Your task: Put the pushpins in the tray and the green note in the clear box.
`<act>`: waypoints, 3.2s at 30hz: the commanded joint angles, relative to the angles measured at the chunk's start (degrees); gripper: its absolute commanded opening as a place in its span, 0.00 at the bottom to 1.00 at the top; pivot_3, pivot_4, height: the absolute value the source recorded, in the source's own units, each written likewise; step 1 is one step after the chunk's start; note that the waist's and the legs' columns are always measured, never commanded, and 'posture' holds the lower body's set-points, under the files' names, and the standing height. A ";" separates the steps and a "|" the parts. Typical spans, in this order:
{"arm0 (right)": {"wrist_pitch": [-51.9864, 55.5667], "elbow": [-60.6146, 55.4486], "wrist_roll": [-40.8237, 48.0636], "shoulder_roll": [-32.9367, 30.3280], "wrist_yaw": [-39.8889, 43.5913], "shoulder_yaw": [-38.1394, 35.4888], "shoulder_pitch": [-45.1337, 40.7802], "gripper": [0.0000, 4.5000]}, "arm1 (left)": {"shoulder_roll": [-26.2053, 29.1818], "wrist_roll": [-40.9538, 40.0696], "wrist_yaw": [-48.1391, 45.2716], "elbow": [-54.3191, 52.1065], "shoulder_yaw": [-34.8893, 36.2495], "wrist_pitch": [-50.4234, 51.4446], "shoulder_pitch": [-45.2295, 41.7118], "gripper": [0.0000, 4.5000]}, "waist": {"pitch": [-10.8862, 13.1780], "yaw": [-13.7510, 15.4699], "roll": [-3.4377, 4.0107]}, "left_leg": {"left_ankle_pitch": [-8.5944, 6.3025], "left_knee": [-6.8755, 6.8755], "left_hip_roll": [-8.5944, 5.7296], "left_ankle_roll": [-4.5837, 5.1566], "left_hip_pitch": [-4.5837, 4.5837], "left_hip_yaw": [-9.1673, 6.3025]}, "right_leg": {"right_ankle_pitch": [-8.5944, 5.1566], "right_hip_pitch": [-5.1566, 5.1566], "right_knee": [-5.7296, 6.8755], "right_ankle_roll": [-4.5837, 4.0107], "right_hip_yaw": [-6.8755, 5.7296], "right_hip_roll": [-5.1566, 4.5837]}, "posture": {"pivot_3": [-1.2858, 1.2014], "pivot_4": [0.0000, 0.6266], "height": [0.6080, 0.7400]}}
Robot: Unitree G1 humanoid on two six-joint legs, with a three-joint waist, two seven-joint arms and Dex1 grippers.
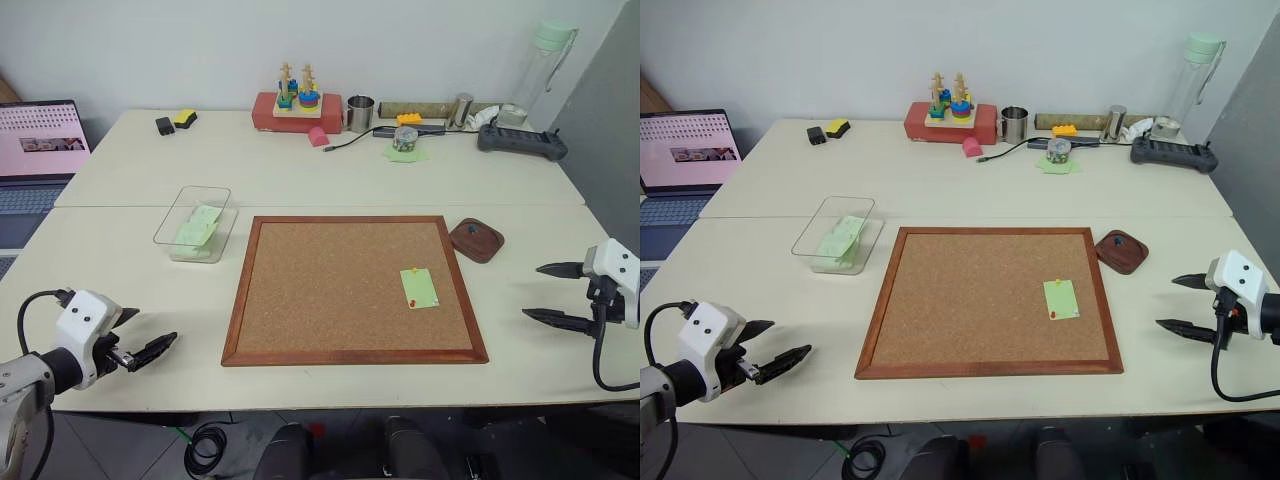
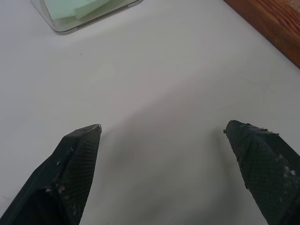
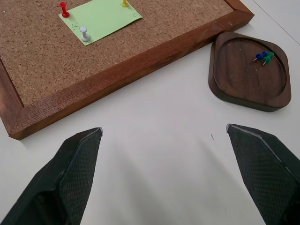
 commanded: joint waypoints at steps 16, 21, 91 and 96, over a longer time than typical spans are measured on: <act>-0.47 -0.44 0.39 -0.65 -0.61 -1.07 -0.49 0.99 | 1.14 -3.38 -0.24 -0.46 3.60 1.84 -2.07 1.00 | 0.00 0.00 0.00 | 0.00 0.00 0.00 0.00 0.00 0.00 | 0.00 0.00 0.00 0.00 0.00 0.00 | 0.52 0.24 1.00; -0.04 -0.75 0.65 -0.41 -0.92 -0.94 -0.59 0.99 | 0.41 -5.46 0.93 -0.78 4.05 3.87 -3.98 1.00 | 0.00 -0.01 0.00 | 0.00 0.01 0.00 0.00 0.00 -0.01 | 0.00 0.00 0.01 0.00 -0.01 0.00 | 0.52 0.24 1.00; -3.70 15.61 -8.35 25.76 -10.37 21.94 -27.19 0.57 | -27.68 10.83 -0.27 13.67 -42.45 -10.75 -36.45 0.00 | -0.04 -0.03 0.04 | 0.02 0.18 -0.13 0.00 -0.04 0.07 | 0.16 0.03 0.10 0.20 0.02 0.06 | 0.52 0.24 1.00; -4.06 16.63 -8.78 26.46 -9.95 21.79 -27.41 0.37 | -27.78 10.94 -0.16 13.64 -42.55 -10.75 -36.41 0.00 | -0.05 -0.05 0.05 | 0.02 0.18 -0.13 0.00 -0.03 0.07 | 0.16 0.03 0.10 0.20 0.03 0.06 | 0.52 0.24 1.00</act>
